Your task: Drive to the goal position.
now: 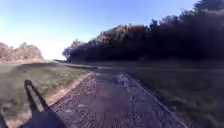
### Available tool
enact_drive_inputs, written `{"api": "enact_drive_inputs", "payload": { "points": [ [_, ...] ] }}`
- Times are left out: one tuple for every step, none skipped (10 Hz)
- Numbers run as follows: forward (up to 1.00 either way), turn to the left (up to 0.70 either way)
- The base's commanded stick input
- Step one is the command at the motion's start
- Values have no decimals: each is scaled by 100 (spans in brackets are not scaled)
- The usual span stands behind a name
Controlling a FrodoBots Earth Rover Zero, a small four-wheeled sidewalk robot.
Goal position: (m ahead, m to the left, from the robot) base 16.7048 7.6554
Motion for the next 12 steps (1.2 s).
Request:
{"api": "enact_drive_inputs", "payload": {
  "points": [
    [70,0],
    [70,0],
    [70,0],
    [70,0],
    [70,0],
    [70,0],
    [70,0],
    [70,0],
    [70,0],
    [70,0],
    [70,0],
    [70,0]
  ]
}}
